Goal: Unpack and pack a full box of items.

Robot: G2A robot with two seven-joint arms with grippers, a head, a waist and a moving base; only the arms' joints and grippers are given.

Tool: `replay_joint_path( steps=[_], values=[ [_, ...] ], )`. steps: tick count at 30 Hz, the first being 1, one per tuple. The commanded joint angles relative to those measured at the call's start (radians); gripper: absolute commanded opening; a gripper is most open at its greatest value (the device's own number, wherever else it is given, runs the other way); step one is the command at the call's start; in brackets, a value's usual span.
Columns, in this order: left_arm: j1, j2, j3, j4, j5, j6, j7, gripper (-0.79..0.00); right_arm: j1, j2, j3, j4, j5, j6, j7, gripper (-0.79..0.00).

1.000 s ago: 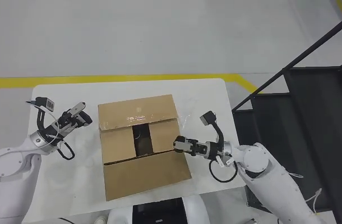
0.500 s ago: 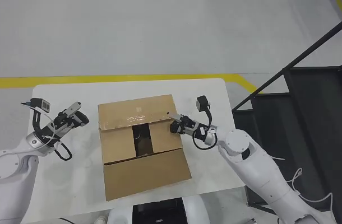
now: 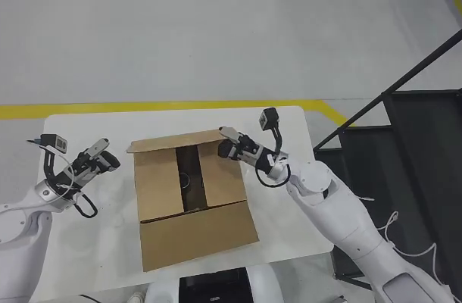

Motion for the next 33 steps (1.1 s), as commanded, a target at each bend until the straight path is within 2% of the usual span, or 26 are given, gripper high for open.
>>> replay_joint_path(
  steps=[1, 5, 15, 27, 33],
  values=[
    [0.000, -0.001, 0.001, 0.000, 0.001, 0.001, 0.000, 0.000, 0.036, -0.013, -0.026, 0.015, -0.025, -0.012, -0.061, 0.000],
    [0.003, -0.002, 0.001, -0.005, -0.001, 0.003, -0.002, 0.000, 0.115, -0.043, -0.076, 0.065, -0.076, -0.033, -0.176, 0.000],
    [0.005, -0.005, 0.009, -0.005, -0.007, 0.016, -0.010, 0.000, 0.287, -0.114, -0.175, 0.266, -0.196, 0.018, -0.371, 0.000],
    [-0.011, -0.010, 0.029, 0.010, -0.010, 0.027, -0.028, 0.000, 0.392, -0.182, -0.255, 0.460, -0.281, 0.142, -0.422, 0.000],
    [-0.016, -0.012, 0.035, 0.016, -0.009, 0.029, -0.037, 0.000, 0.407, -0.208, -0.270, 0.543, -0.291, 0.135, -0.422, 0.000]
  ],
)
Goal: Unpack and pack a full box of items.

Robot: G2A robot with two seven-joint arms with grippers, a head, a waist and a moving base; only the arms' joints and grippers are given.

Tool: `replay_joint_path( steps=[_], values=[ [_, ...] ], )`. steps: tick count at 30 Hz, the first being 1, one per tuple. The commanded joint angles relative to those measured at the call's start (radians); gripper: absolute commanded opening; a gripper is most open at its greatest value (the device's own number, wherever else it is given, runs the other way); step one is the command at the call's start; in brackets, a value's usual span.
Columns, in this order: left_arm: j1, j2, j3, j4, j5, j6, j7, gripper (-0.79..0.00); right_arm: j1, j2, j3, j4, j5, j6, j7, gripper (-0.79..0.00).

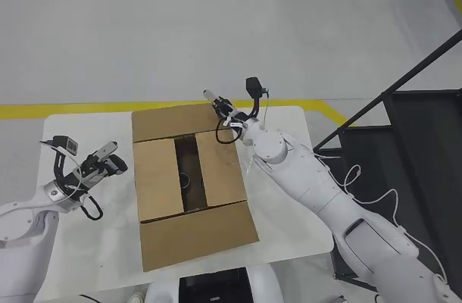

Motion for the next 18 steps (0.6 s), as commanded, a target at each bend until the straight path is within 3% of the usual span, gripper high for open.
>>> replay_joint_path(
  steps=[1, 10, 14, 18],
  values=[
    [-0.001, 0.000, 0.002, 0.001, 0.001, 0.002, -0.004, 0.000, 0.004, -0.007, -0.001, 0.024, -0.002, -0.002, 0.003, 0.000],
    [-0.011, -0.003, 0.012, 0.008, 0.000, 0.002, -0.013, 0.000, 0.007, -0.025, 0.028, 0.029, 0.001, -0.056, 0.037, 0.000],
    [-0.009, -0.004, 0.008, 0.010, -0.005, -0.001, -0.013, 0.000, -0.038, -0.007, 0.073, -0.069, -0.003, -0.164, 0.143, 0.000],
    [-0.010, -0.005, 0.005, 0.009, -0.008, -0.006, -0.008, 0.000, -0.140, 0.033, 0.150, -0.219, -0.018, -0.176, 0.304, 0.000]
  ],
)
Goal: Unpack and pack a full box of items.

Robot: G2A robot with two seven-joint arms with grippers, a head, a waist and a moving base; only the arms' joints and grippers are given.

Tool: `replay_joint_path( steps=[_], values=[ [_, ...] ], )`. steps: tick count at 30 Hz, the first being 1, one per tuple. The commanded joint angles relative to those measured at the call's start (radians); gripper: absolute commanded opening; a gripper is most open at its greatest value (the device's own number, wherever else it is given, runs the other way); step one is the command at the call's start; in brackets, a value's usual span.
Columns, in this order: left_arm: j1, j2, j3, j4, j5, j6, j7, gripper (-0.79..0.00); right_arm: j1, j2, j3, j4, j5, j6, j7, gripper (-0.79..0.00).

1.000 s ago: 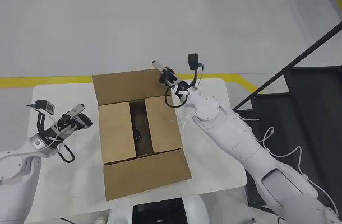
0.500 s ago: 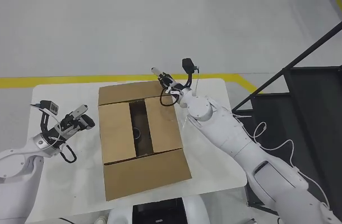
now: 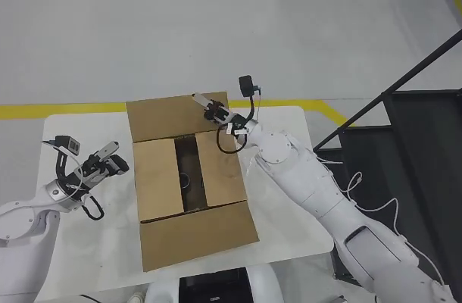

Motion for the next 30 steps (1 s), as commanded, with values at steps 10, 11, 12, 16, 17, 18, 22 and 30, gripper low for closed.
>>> replay_joint_path(
  steps=[10, 11, 12, 16, 17, 18, 22, 30],
  values=[
    [-0.008, -0.002, -0.013, -0.015, 0.003, -0.032, 0.004, 0.000, -0.320, 0.090, 0.134, -0.417, -0.161, 0.275, 0.326, 0.000],
    [-0.006, -0.002, -0.015, -0.018, 0.004, -0.038, 0.004, 0.000, -0.333, 0.092, 0.133, -0.437, -0.164, 0.299, 0.336, 0.000],
    [-0.003, -0.002, -0.017, -0.021, 0.005, -0.043, 0.003, 0.000, -0.341, 0.093, 0.127, -0.455, -0.172, 0.326, 0.348, 0.000],
    [0.008, -0.002, -0.024, -0.030, 0.002, -0.061, -0.003, 0.000, -0.341, 0.087, 0.079, -0.483, -0.193, 0.386, 0.366, 0.000],
    [0.011, -0.002, -0.025, -0.031, -0.004, -0.068, -0.007, 0.000, -0.334, 0.082, 0.063, -0.476, -0.187, 0.390, 0.366, 0.000],
    [0.013, -0.003, -0.025, -0.031, -0.013, -0.078, -0.014, 0.000, -0.323, 0.078, 0.047, -0.464, -0.182, 0.391, 0.363, 0.000],
    [0.017, -0.004, -0.022, -0.027, -0.046, -0.112, -0.051, 0.000, -0.274, 0.058, -0.017, -0.409, -0.136, 0.319, 0.396, 0.000],
    [0.017, -0.004, -0.022, -0.027, -0.046, -0.112, -0.051, 0.000, -0.270, 0.057, -0.020, -0.405, -0.132, 0.306, 0.407, 0.000]
  ],
)
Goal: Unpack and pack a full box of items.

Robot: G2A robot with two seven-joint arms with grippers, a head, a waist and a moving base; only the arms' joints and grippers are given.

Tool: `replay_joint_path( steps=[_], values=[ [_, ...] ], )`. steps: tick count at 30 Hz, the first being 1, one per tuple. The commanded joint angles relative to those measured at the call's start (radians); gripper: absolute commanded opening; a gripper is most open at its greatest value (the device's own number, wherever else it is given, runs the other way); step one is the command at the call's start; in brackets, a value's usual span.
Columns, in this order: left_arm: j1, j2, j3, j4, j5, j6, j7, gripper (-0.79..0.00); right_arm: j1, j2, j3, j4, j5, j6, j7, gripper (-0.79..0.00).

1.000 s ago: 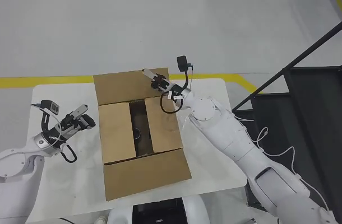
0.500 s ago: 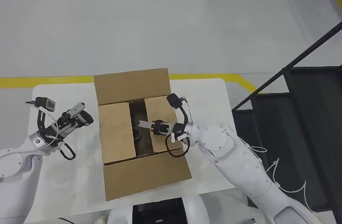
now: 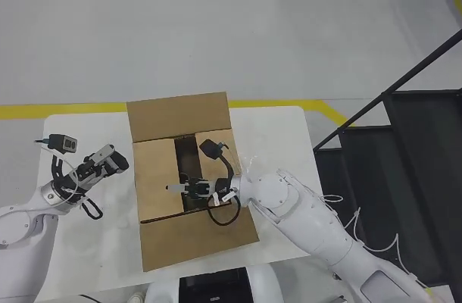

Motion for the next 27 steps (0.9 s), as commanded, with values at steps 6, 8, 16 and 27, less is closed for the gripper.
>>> replay_joint_path(
  steps=[6, 8, 16, 27],
  values=[
    [0.000, 0.000, 0.000, 0.000, 0.000, 0.000, 0.000, 0.000, 0.000, 0.000, 0.000, 0.000, 0.000, -0.001, 0.000, 0.000],
    [0.000, 0.000, 0.000, 0.000, 0.000, 0.000, 0.000, 0.000, 0.000, 0.000, 0.000, 0.000, 0.000, -0.001, 0.000, 0.000],
    [0.010, -0.001, -0.005, -0.021, -0.008, 0.018, 0.013, 0.000, 0.065, -0.023, -0.041, 0.074, 0.084, 0.047, 0.055, 0.000],
    [0.045, 0.000, -0.047, -0.032, -0.034, 0.015, 0.011, 0.000, 0.217, -0.088, -0.168, 0.243, 0.134, 0.041, 0.080, 0.000]
  ],
)
